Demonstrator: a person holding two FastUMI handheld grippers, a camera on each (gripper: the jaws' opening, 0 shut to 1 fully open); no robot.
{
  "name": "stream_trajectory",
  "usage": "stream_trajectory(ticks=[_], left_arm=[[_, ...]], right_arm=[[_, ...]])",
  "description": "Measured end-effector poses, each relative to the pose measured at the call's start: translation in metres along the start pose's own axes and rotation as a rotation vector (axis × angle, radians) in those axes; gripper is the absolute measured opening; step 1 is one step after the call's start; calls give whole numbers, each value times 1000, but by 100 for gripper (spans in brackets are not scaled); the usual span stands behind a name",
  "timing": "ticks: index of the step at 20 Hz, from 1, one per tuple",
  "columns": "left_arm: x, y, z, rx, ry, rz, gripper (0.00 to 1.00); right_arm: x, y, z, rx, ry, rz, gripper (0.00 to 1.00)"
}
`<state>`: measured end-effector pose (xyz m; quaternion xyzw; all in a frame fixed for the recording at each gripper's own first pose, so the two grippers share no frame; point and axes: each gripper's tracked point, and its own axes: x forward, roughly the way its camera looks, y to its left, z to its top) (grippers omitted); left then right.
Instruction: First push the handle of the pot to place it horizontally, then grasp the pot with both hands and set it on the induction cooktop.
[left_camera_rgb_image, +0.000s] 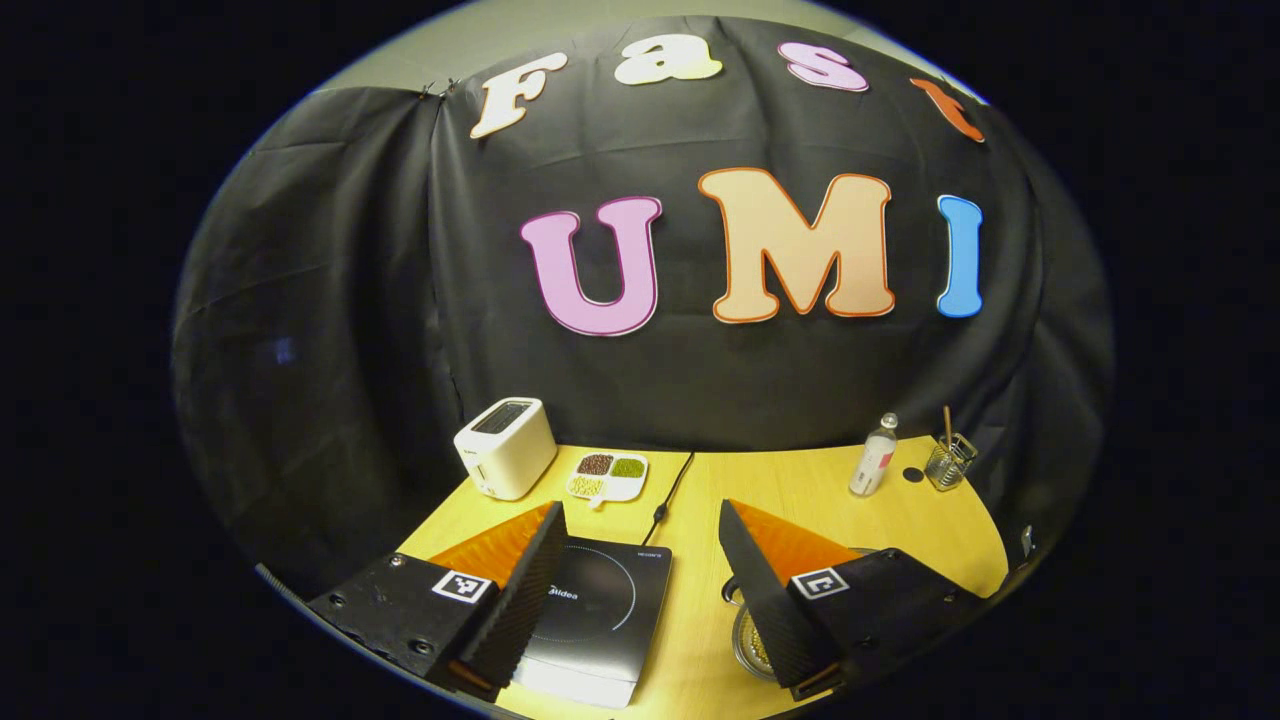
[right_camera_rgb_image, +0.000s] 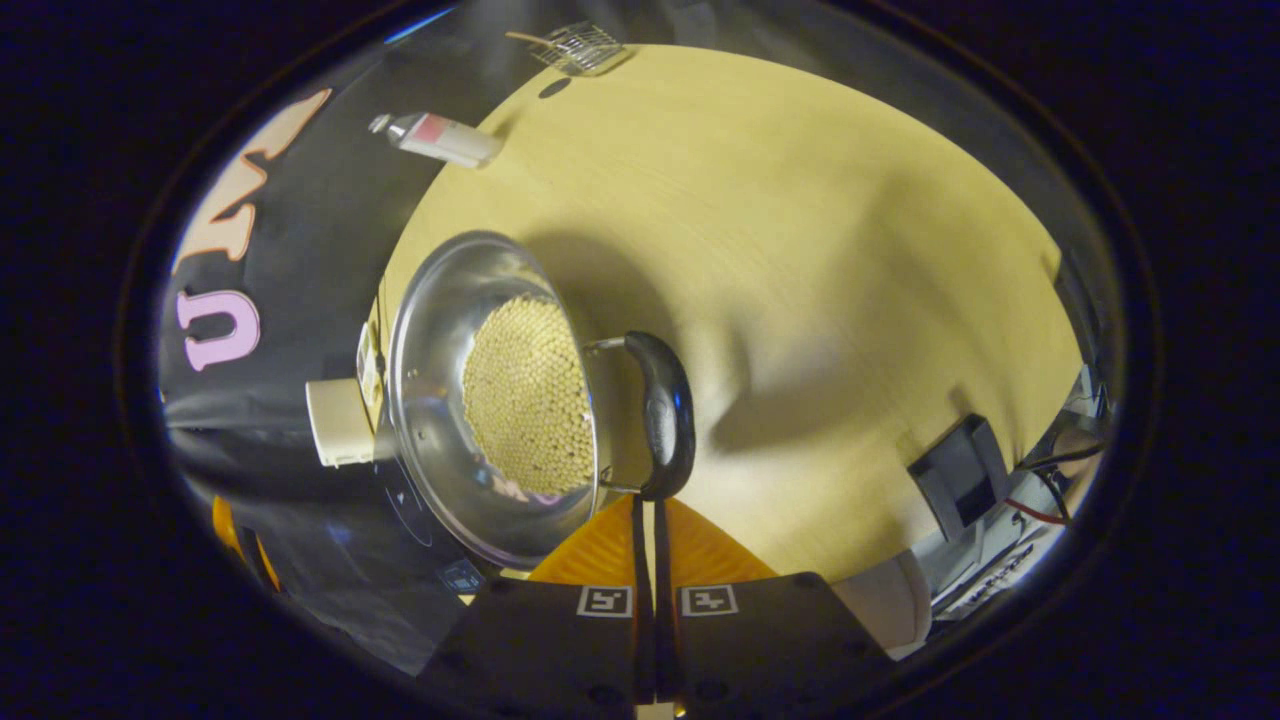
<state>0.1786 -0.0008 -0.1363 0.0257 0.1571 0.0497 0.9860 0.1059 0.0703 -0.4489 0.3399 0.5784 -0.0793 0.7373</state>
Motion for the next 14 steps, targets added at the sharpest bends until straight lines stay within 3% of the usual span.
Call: stream_trajectory(ticks=[14], left_arm=[[8,13,-57,-86,135,29,94]], right_arm=[[7,8,52,-34,-40,-14,4]])
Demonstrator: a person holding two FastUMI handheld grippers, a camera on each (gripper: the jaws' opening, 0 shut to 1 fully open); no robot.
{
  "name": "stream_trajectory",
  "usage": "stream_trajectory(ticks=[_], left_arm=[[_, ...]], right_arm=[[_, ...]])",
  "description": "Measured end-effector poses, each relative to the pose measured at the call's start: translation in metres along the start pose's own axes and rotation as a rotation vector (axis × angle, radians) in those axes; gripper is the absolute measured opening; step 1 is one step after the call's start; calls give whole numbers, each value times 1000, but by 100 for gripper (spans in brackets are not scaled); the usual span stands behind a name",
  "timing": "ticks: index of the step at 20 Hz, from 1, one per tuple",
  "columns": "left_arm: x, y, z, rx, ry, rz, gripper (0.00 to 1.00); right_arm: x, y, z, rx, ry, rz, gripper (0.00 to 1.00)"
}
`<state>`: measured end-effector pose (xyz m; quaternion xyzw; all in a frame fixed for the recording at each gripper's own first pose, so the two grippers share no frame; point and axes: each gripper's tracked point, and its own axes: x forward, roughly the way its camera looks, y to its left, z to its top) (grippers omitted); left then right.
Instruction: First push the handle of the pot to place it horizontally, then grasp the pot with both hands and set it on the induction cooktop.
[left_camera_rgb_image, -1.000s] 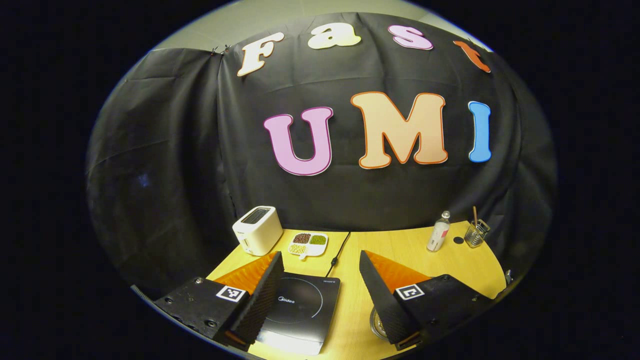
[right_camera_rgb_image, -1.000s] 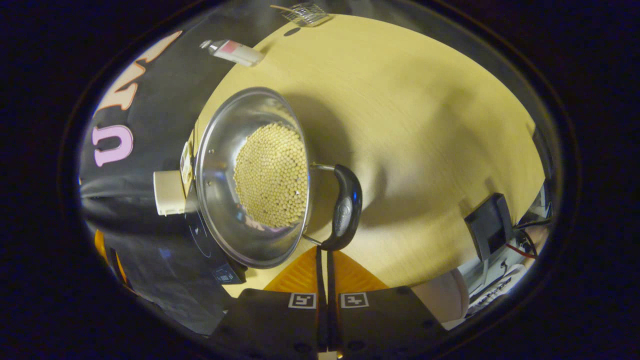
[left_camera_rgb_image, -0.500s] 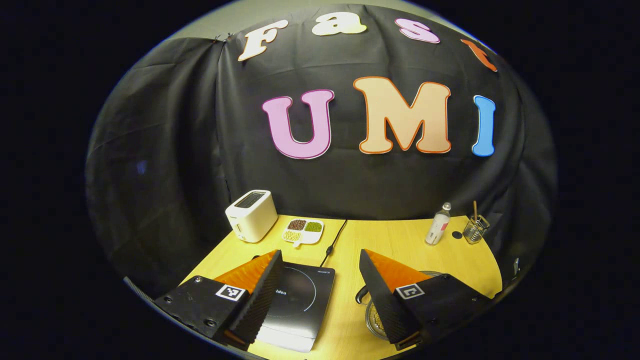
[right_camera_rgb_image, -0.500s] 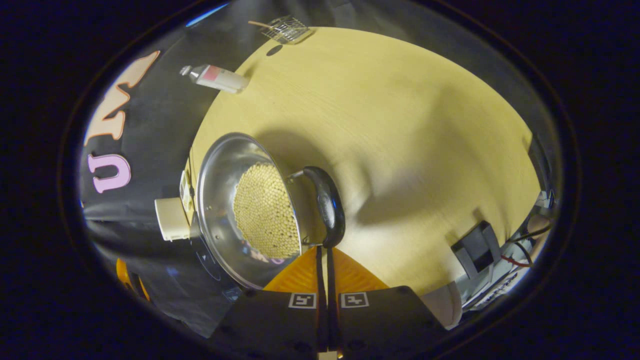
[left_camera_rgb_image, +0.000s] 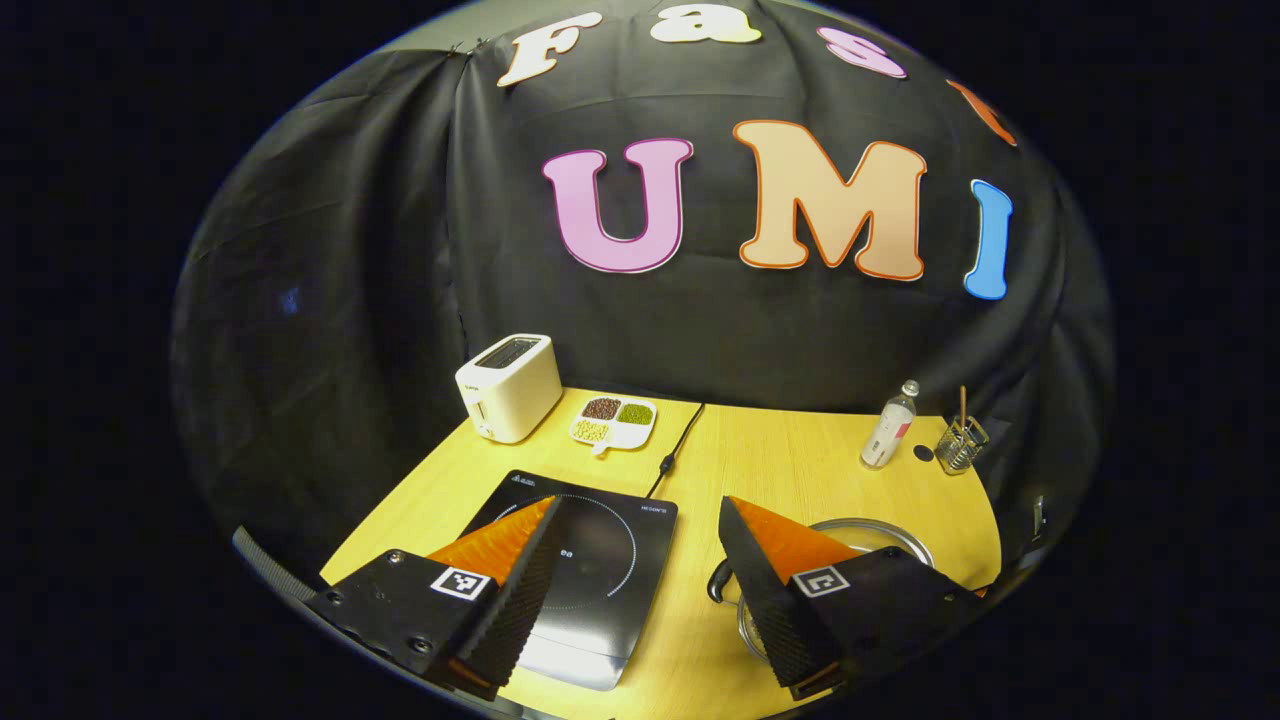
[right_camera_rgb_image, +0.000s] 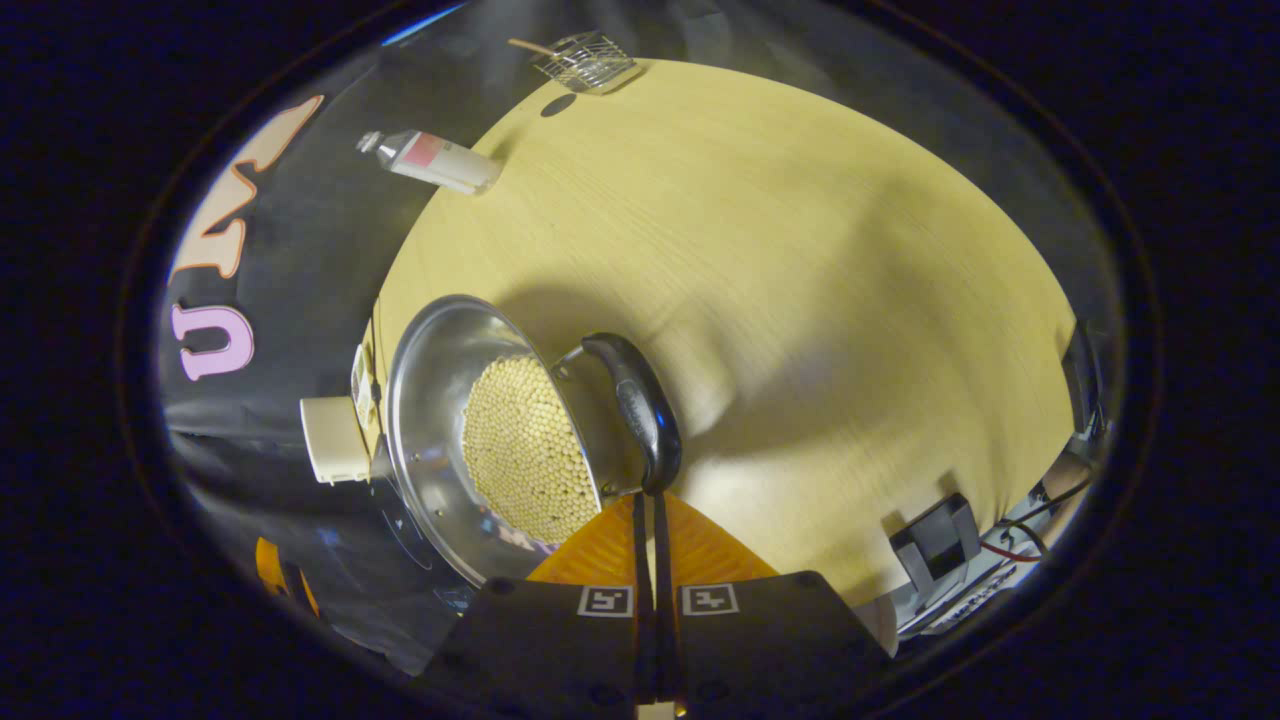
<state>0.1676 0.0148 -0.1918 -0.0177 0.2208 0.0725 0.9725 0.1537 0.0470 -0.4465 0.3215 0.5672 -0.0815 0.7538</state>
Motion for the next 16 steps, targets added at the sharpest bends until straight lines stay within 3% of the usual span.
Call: stream_trajectory(ticks=[5,6,7,8,9,12,16], left_arm=[[-1,5,-16,9,44,21,94],[-1,7,-21,8,55,23,94],[-1,7,-25,8,67,27,94],[-1,7,-29,8,78,30,94],[-1,6,-32,9,88,33,94],[1,5,-41,10,115,32,94],[6,4,-51,-3,164,18,94]], right_arm=[[-3,2,21,-18,-15,10,0],[-3,3,24,-27,-17,14,4],[-4,5,25,-44,-19,18,0],[-4,5,28,-57,-22,19,4],[-4,5,28,-68,-21,22,0],[-4,6,29,-80,-11,36,4],[-13,5,31,-85,-18,67,0]])
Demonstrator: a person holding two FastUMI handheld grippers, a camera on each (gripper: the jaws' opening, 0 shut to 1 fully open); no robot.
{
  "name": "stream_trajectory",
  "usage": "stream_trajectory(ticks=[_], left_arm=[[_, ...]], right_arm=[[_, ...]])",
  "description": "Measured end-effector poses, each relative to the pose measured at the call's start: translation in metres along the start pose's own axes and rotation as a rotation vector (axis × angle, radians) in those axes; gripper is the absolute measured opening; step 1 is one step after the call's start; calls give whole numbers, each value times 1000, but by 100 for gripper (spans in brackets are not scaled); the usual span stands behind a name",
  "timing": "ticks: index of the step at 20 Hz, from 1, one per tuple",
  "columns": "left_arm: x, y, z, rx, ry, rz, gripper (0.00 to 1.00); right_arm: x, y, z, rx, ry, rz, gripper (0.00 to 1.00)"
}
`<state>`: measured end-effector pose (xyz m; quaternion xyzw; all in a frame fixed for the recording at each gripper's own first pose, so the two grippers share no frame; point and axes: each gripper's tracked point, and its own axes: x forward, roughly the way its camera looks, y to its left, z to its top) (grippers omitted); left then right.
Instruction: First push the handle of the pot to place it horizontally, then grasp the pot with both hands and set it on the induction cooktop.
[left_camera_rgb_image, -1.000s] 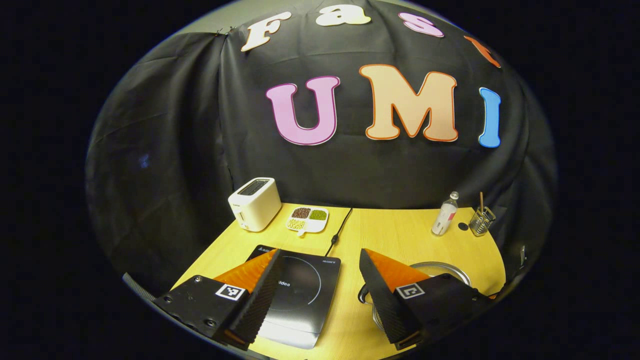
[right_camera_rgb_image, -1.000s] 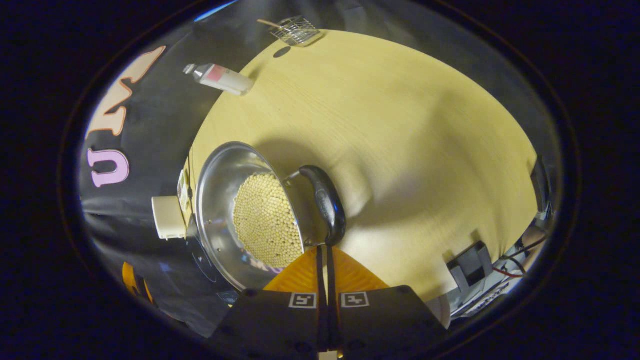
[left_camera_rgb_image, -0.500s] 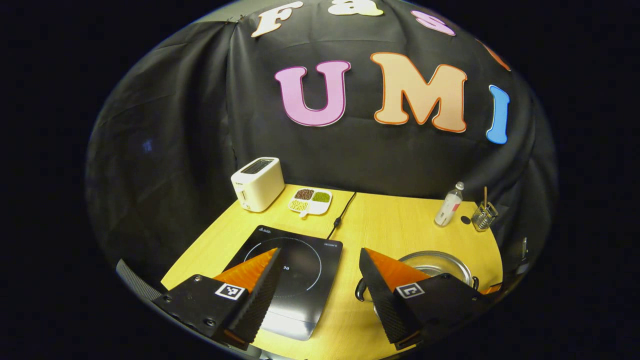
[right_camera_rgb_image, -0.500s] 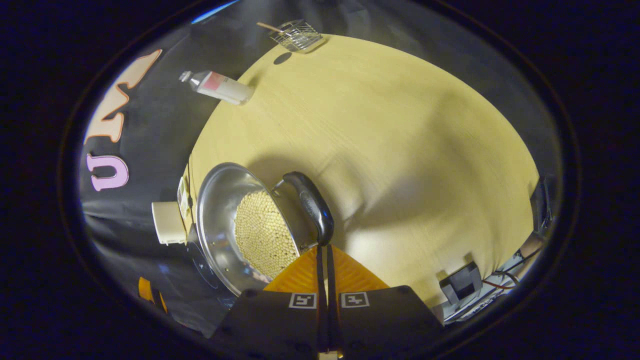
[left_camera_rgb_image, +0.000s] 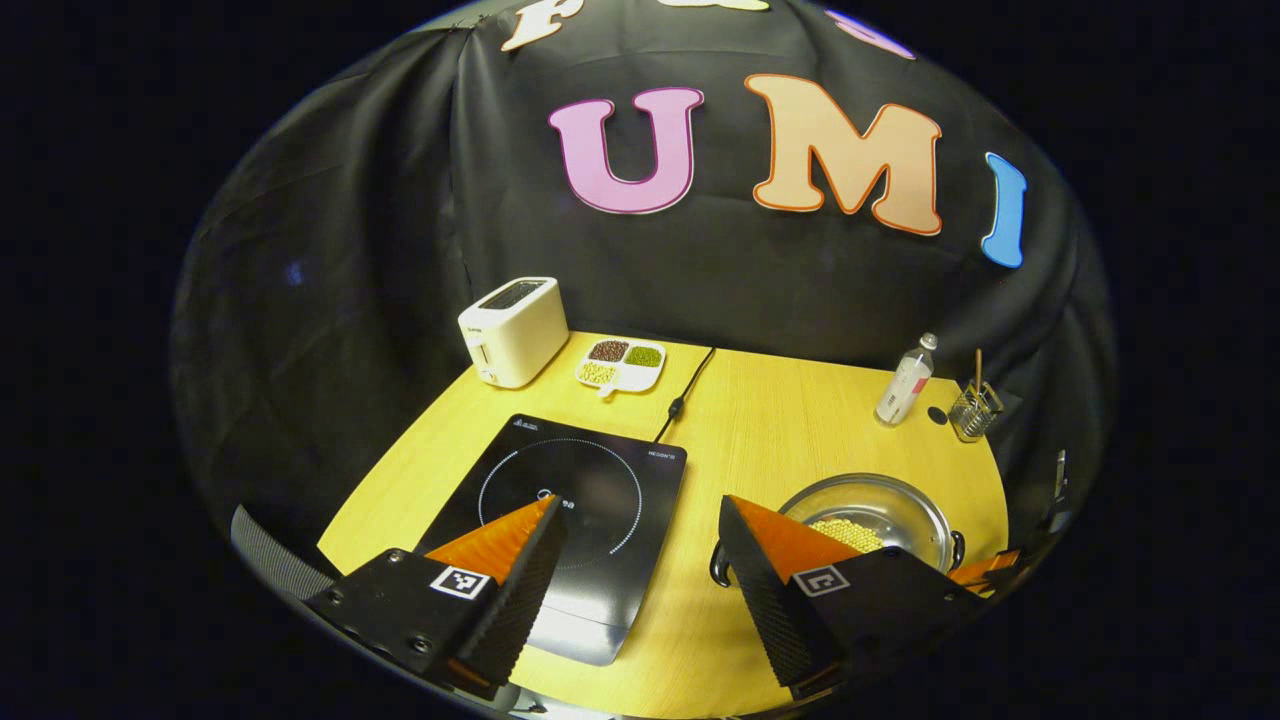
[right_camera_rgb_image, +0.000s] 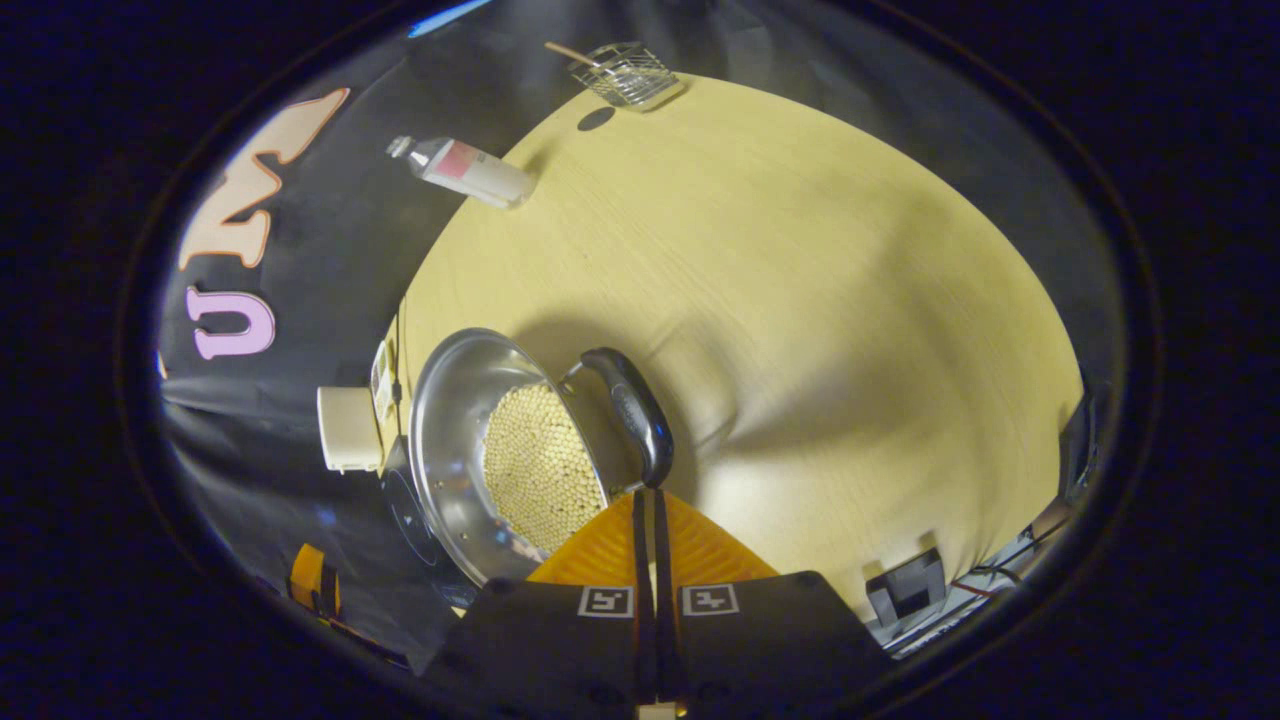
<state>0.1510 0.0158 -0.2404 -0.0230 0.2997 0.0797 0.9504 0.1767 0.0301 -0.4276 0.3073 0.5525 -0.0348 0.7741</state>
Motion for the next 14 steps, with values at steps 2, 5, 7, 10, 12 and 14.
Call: stream_trajectory(ticks=[2,5,7,10,12,14], left_arm=[[5,0,-6,8,31,-9,94],[14,-8,-11,12,64,-47,94],[20,-18,-25,9,124,-100,94],[33,-29,-51,27,221,-151,95],[40,-37,-63,31,270,-183,96],[47,-48,-78,29,324,-222,98]], right_arm=[[-8,-3,3,-11,-14,6,0],[-22,-6,12,-14,-46,14,4],[-27,-6,18,-41,-52,22,4],[-38,-2,29,-90,-67,40,41],[-40,-3,34,-126,-64,29,80],[-37,3,35,-138,-46,47,71]])
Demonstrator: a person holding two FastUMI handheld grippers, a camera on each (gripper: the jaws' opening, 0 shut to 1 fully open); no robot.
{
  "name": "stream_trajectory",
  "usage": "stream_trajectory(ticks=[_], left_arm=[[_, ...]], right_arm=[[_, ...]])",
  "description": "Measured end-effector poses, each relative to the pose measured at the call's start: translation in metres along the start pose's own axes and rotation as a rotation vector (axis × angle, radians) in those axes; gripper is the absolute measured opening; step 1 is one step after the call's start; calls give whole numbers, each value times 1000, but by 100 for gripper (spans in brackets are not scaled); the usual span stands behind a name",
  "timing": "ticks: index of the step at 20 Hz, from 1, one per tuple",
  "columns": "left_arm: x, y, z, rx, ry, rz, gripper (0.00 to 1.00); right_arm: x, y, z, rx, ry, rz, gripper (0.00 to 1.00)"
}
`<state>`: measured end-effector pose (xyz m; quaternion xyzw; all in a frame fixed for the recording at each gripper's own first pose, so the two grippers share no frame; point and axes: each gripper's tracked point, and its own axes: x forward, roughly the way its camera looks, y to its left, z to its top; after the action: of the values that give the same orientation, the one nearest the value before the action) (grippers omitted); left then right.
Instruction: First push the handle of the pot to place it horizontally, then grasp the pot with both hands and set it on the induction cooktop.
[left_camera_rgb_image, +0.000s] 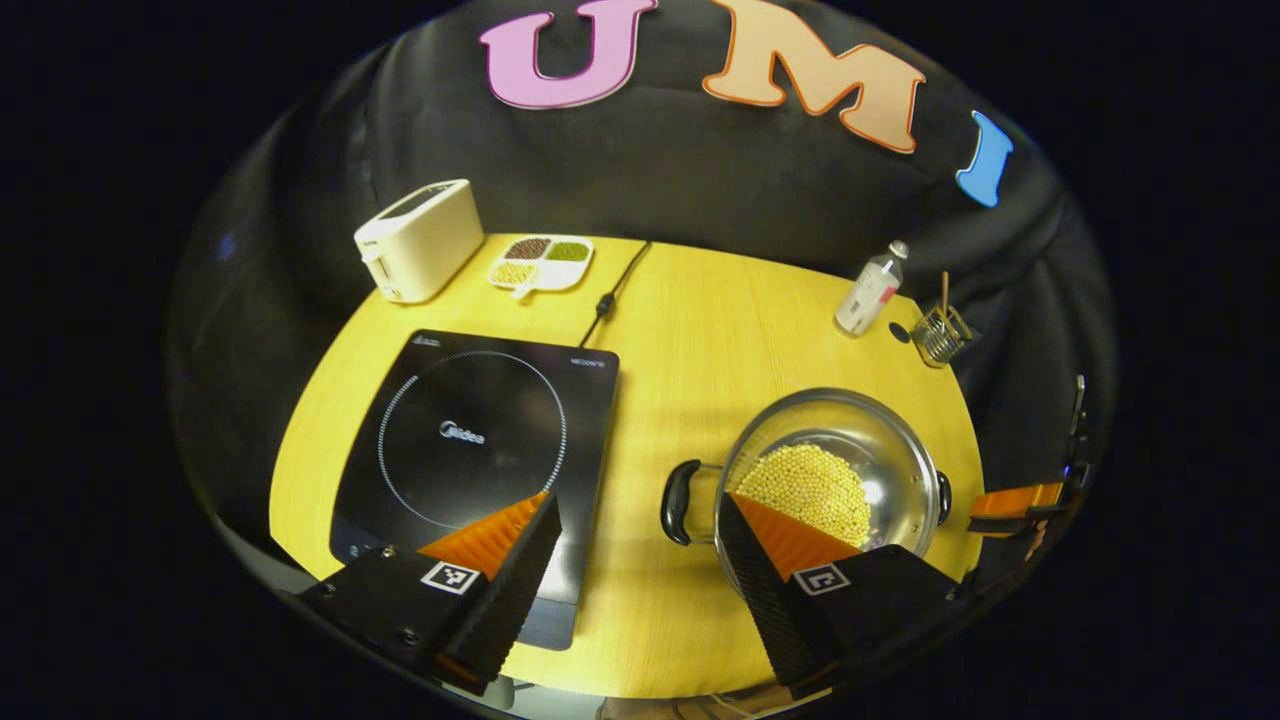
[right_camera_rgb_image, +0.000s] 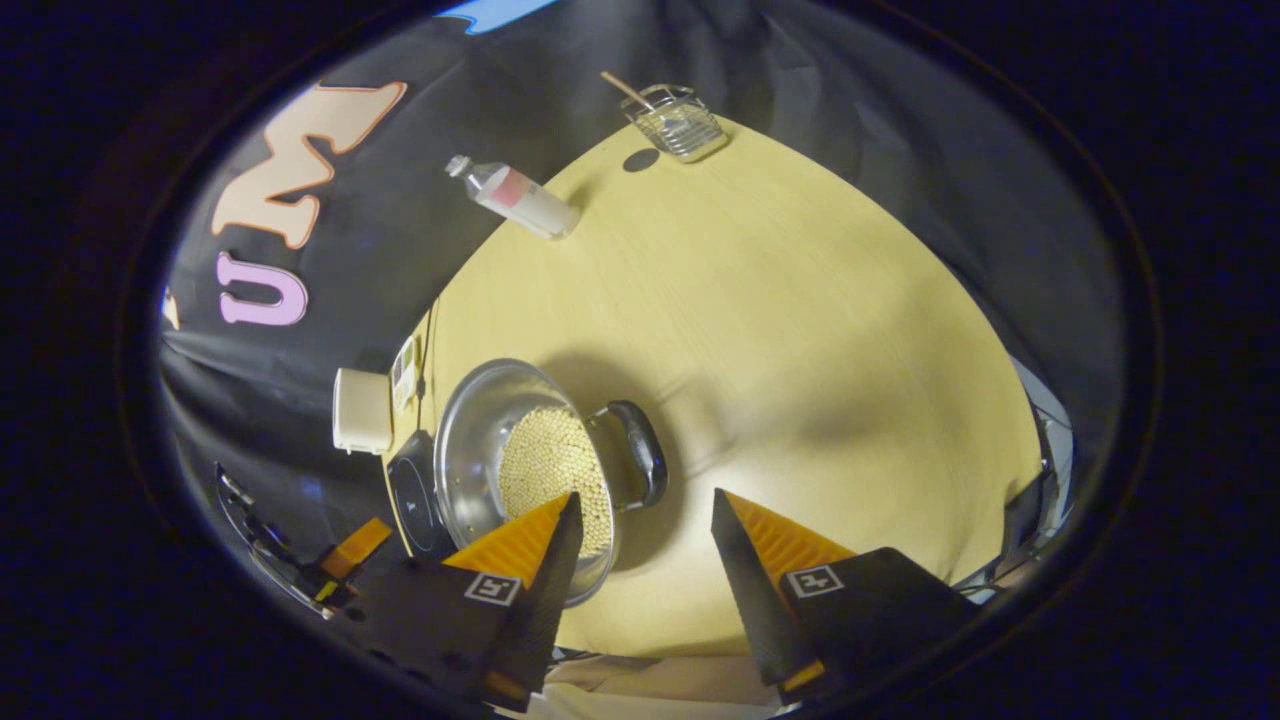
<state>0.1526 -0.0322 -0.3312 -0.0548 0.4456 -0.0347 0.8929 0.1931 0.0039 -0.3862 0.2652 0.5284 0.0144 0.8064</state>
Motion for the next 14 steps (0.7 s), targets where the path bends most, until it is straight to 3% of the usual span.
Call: stream_trajectory(ticks=[1,3,6,7,8,9,10,11,12,13,14], left_arm=[[6,-2,-3,-4,26,-14,98],[14,-8,-8,-24,67,-48,98],[25,-14,-14,-30,134,-98,95],[31,-13,-15,-16,156,-105,95],[36,-13,-15,-5,172,-111,95],[40,-13,-16,-1,192,-117,96],[44,-13,-17,1,213,-126,96],[48,-12,-17,6,232,-127,95],[54,-10,-18,18,249,-124,96],[59,-10,-20,31,270,-127,95],[63,-11,-23,37,292,-128,95]], right_arm=[[3,6,3,-8,7,16,72],[11,9,11,-30,27,29,96],[14,14,21,-29,44,70,93],[17,14,24,-28,54,81,100],[22,14,24,-29,69,87,100],[27,13,22,-35,87,91,93],[31,13,21,-45,103,102,93],[36,15,19,-57,121,112,100],[41,14,17,-68,137,125,93],[47,20,16,-78,151,137,100],[50,22,15,-88,166,148,93]])
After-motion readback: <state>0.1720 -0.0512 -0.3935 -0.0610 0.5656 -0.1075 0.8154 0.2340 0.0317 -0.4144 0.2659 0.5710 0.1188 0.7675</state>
